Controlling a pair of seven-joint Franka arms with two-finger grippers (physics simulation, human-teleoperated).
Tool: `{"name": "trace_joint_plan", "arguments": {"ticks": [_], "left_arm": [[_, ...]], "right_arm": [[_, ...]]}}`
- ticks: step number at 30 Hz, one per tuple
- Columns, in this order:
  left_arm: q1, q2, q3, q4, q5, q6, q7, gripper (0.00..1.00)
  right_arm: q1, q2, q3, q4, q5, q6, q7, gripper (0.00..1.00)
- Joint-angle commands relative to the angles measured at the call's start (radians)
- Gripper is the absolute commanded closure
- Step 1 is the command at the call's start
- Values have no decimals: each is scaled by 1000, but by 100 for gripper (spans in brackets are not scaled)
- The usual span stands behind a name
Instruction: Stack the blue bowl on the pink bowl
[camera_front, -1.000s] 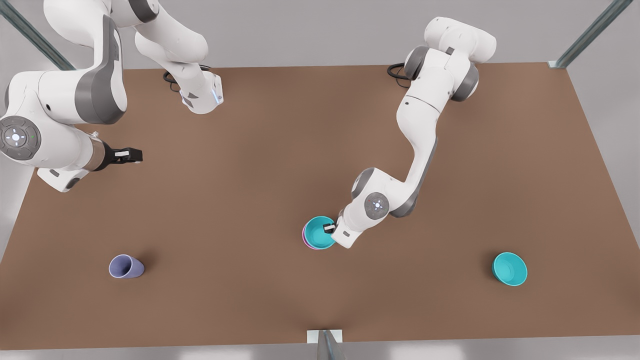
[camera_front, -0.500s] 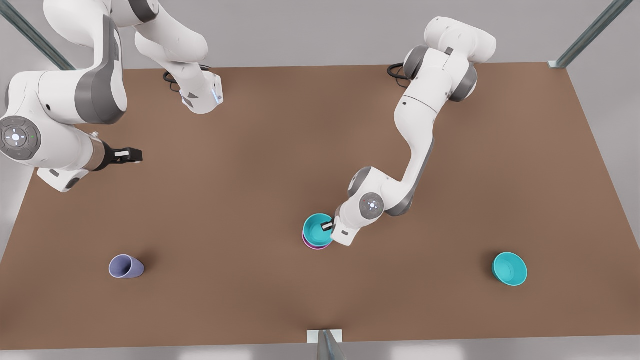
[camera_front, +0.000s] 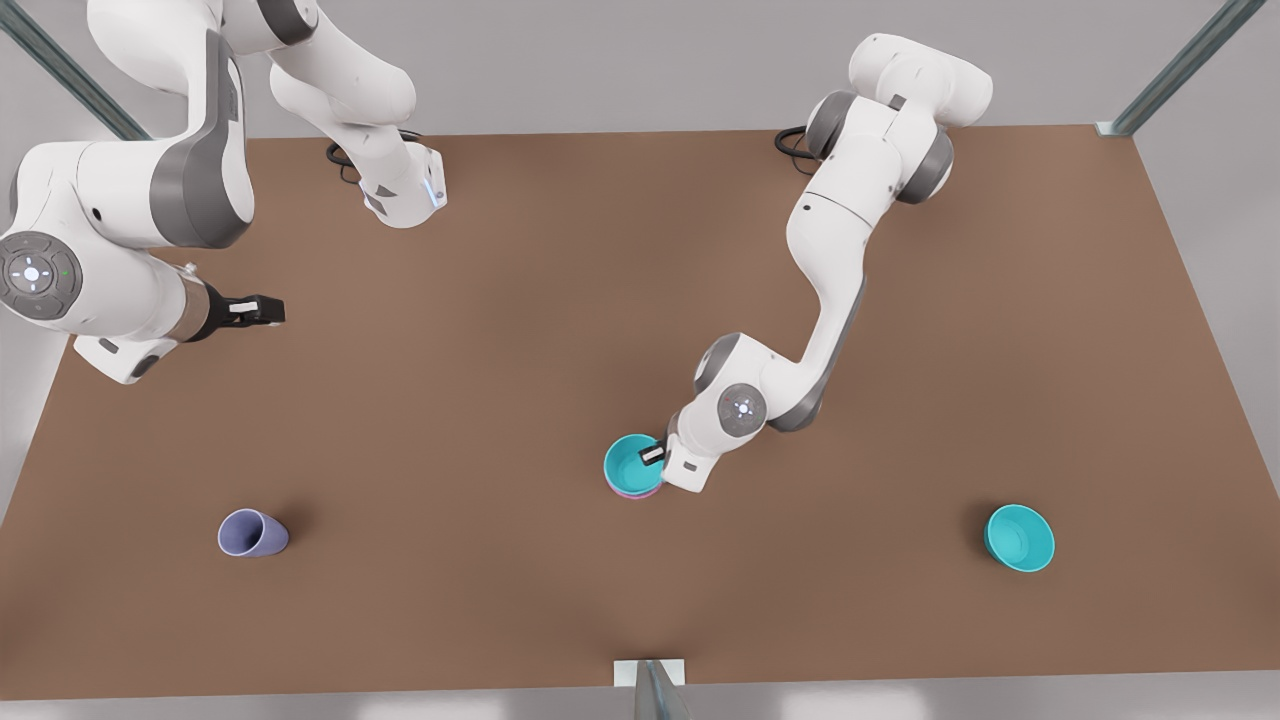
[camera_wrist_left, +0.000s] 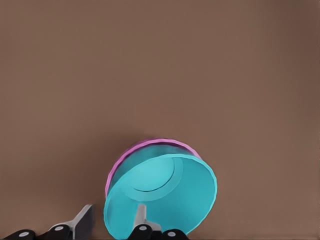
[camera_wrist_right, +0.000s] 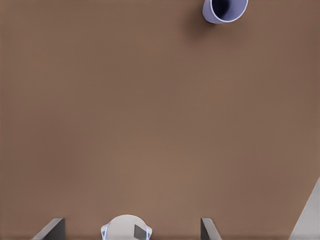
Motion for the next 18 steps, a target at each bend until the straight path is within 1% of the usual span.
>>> {"name": "trace_joint_plan", "arguments": {"ticks": [1,2,3,4,5,6,7,8,9,10,11,12,15,18], "left_arm": [[0,-15,3,2,22,-29,-54,0],[12,-63,31,5,24,-171,14,0],[41,-176,134,5,22,-444,174,0],[46,-259,278,10,21,-633,372,0],[44,-306,417,17,18,-769,561,0],[44,-346,543,19,15,-863,734,0],[46,-362,611,28,16,-912,801,0],[46,-382,645,28,18,-940,837,0],[71,-423,645,25,19,-958,840,0],[148,-470,552,14,19,-951,832,0],[338,-562,282,-56,117,-868,837,0],[381,-639,160,-180,188,-673,821,0],[385,-621,161,-167,188,-734,806,0],[386,-615,178,-144,187,-736,821,0]], "right_arm": [[0,0,1,0,-1,-1,0,0],[0,0,1,1,-1,-1,0,0],[0,-2,1,0,1,-1,0,0],[0,0,1,0,2,-1,0,0],[0,0,2,1,7,-1,0,0],[0,-2,2,3,5,1,0,0],[-2,-2,1,29,-1,4,0,0],[-9,-2,1,41,-5,4,-2,0],[-3,-2,1,44,-4,4,-3,0],[0,-2,2,44,-4,6,-5,0],[-2,-3,1,44,-5,4,-6,0],[-2,-4,1,50,-5,4,-5,0],[-2,-2,1,50,-13,6,-3,0],[-2,-2,1,50,-13,7,-2,0]]}}
